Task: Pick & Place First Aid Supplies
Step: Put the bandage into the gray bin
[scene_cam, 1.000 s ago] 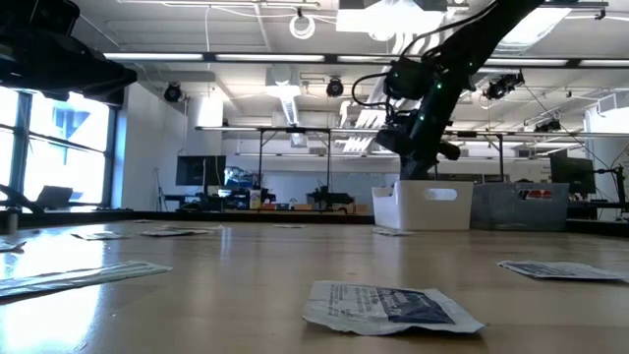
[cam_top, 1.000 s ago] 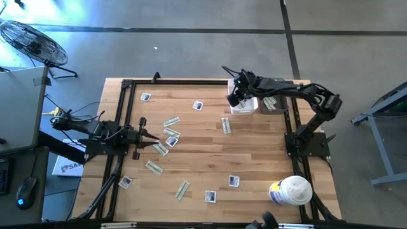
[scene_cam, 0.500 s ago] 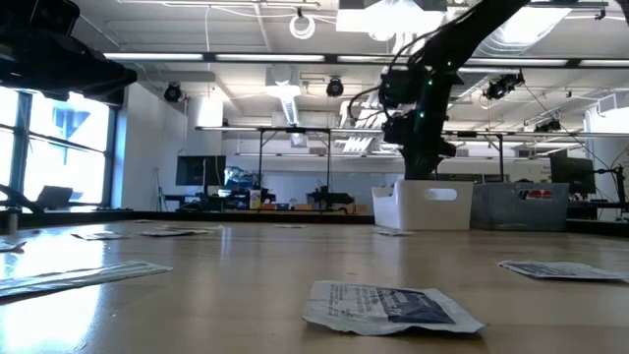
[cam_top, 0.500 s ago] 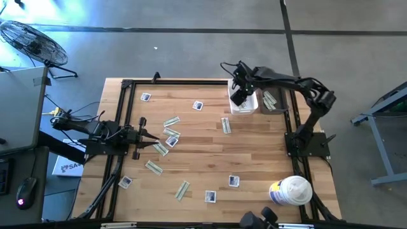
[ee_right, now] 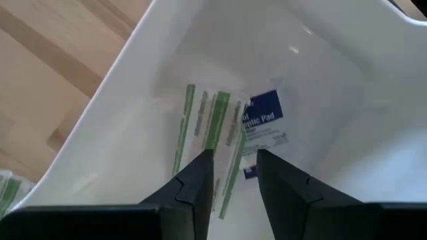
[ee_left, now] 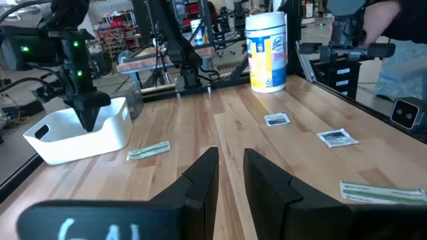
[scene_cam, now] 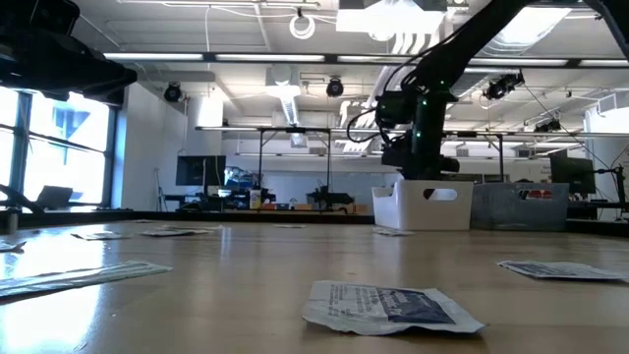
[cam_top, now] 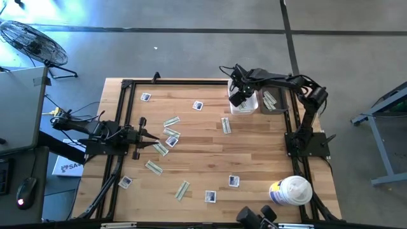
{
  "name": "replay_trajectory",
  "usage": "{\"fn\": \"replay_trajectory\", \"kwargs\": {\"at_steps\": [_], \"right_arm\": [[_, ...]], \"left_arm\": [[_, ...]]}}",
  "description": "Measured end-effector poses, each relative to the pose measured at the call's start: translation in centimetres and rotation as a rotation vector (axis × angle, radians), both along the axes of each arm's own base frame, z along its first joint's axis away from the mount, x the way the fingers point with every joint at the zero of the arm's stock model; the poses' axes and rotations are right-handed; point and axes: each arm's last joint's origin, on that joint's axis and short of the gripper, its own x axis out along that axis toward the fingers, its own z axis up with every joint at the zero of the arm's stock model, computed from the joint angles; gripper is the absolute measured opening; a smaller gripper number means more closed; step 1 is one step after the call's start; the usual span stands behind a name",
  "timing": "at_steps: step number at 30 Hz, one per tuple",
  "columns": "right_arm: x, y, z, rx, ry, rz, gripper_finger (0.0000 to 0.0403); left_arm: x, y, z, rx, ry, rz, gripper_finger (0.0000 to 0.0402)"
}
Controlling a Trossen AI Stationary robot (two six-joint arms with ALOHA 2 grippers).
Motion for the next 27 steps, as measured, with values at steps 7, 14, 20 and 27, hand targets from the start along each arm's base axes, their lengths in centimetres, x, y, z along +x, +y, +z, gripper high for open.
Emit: {"fn": "replay_trajectory", "kwargs": {"at_steps": [7, 14, 20, 27], "right_arm": [[0.6, -0.6, -2.0, 0.031, -0.002, 0.002, 0.0109], [0.7, -0.6, -2.3, 0.044, -0.011, -0.005, 0.0108], [0.7, -0.5, -2.3, 0.062, -0.027, -0.027, 0.0100], [0.6, -0.7, -2.2, 0.064, -0.031, -0.039, 0.0029]], "left_arm": [[0.0, 0.0, 0.0, 0.000, 0.000, 0.000, 0.0069], [0.0, 0.0, 0.0, 0.000, 0.000, 0.000, 0.0069], [0.0, 0.0, 0.0, 0.000, 0.000, 0.000, 0.0069], [0.0, 0.0, 0.0, 0.000, 0.000, 0.000, 0.0069]]}}
